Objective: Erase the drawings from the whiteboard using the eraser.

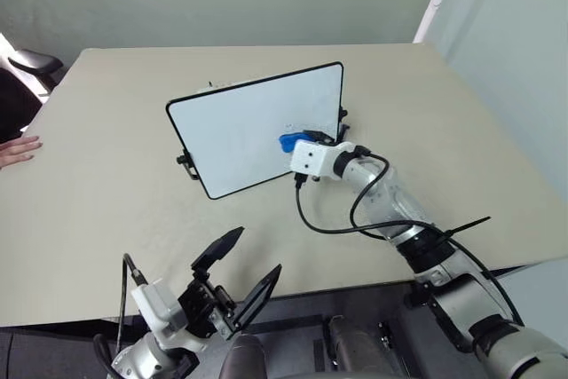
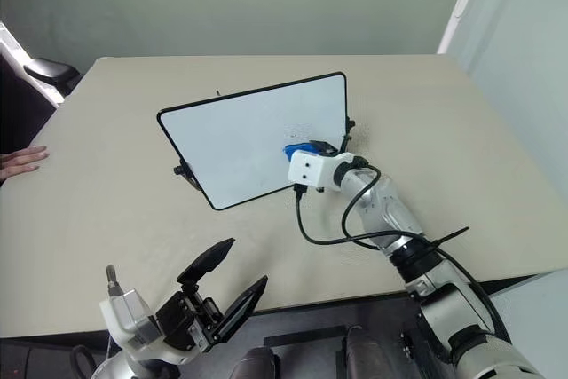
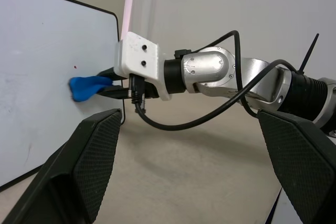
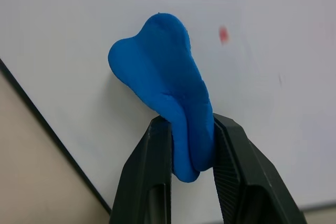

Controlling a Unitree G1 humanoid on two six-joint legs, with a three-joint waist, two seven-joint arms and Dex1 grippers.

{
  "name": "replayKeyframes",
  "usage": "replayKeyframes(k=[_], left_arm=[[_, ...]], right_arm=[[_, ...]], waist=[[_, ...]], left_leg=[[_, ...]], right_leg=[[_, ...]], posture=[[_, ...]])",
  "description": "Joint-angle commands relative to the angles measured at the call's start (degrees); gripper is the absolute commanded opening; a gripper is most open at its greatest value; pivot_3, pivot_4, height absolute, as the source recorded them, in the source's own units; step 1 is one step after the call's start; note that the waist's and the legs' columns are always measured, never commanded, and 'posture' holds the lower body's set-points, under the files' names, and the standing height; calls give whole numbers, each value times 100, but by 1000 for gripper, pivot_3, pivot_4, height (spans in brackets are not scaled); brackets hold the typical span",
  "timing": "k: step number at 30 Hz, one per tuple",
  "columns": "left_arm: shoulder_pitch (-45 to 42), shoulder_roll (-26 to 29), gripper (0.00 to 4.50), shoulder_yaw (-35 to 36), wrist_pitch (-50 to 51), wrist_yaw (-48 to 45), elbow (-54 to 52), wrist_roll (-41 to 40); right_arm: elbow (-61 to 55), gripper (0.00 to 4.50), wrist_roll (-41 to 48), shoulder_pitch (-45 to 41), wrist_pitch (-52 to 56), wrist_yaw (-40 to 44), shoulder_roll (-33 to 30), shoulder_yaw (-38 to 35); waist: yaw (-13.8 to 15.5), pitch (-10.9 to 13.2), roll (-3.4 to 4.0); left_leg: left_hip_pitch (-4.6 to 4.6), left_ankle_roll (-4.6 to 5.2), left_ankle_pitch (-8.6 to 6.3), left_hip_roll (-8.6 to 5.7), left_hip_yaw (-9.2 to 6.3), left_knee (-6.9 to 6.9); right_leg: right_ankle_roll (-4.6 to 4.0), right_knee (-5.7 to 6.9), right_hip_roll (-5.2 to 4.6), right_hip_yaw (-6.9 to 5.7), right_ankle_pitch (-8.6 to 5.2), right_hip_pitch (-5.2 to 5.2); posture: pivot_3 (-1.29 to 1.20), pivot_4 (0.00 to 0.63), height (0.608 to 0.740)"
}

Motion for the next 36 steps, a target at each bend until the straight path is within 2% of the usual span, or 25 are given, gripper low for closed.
replayKeyframes(k=[1,9,17,29,36], left_arm=[[4,-12,4500,-68,-79,-29,-165,4],[19,-11,4500,-174,-89,-5,-210,52],[38,-9,4500,-245,-107,39,-263,98],[2,8,4500,-152,-90,62,-225,31],[-6,17,4500,-117,-80,56,-217,-7]], right_arm=[[-335,1008,-12,6,177,-62,-91,-289],[-765,1008,90,-131,398,43,-13,-362],[-829,1008,27,-236,248,109,137,-126],[-903,1008,59,-494,24,108,373,-171],[-970,1008,162,-262,200,117,298,-366]], waist=[[0,0,0],[2,0,0],[-11,0,0],[-20,0,0],[-14,0,0]], left_leg=[[0,0,0,0,0,-1],[-10,0,-1,0,1,-5],[-7,2,-2,1,1,-9],[-7,2,-2,3,1,-11],[-7,2,-2,3,1,-11]], right_leg=[[0,0,0,0,0,-1],[4,-15,0,-2,-3,-6],[5,-18,2,-2,-2,-8],[5,-18,4,-2,-2,-10],[5,-18,4,-2,-2,-10]], posture=[[0,150,740],[0,150,740],[0,150,740],[0,150,740],[0,150,740]])
